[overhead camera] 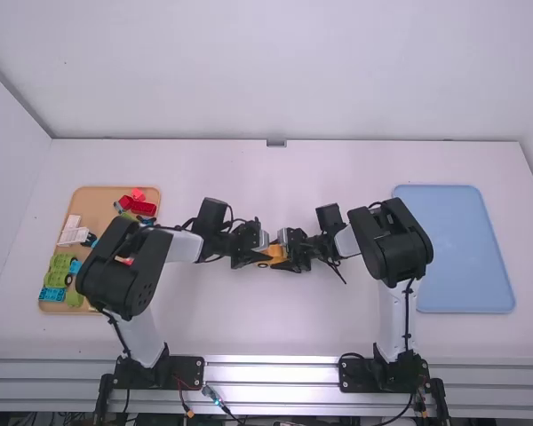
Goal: Assemble lego blocks to make yellow taxi
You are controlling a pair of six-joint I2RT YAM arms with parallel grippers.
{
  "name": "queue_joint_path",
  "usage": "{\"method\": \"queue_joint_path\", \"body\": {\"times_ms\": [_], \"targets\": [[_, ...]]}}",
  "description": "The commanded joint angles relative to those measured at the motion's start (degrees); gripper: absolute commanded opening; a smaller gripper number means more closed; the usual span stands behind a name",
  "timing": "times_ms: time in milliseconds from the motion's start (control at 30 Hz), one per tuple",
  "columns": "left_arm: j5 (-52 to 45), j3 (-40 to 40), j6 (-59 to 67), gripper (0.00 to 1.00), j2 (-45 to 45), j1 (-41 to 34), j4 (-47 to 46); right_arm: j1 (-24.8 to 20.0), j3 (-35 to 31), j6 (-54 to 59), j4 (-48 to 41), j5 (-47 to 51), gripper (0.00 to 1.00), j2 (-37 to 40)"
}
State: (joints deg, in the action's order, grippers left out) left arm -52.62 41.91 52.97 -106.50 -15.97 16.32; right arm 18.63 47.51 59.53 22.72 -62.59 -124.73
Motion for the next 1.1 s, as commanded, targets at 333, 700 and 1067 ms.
{"method": "queue_joint_path", "body": {"times_ms": [333, 700, 1067], "targets": [[6.3, 5.7, 3.2, 0.01, -4.4, -0.1, -12.9, 0.2, 0.2, -1.4, -0.7, 2.5, 0.52, -1.6], [5.1, 5.6, 7.7, 0.02, -4.4, -2.6, -18.0, -0.3, 0.9, -2.7, -0.8, 2.6, 0.52, -1.6], [6.3, 4.6, 3.2, 0.02, -4.4, -4.4, -16.9, -0.3, 1.0, -2.8, -0.7, 2.6, 0.51, -1.6]]}}
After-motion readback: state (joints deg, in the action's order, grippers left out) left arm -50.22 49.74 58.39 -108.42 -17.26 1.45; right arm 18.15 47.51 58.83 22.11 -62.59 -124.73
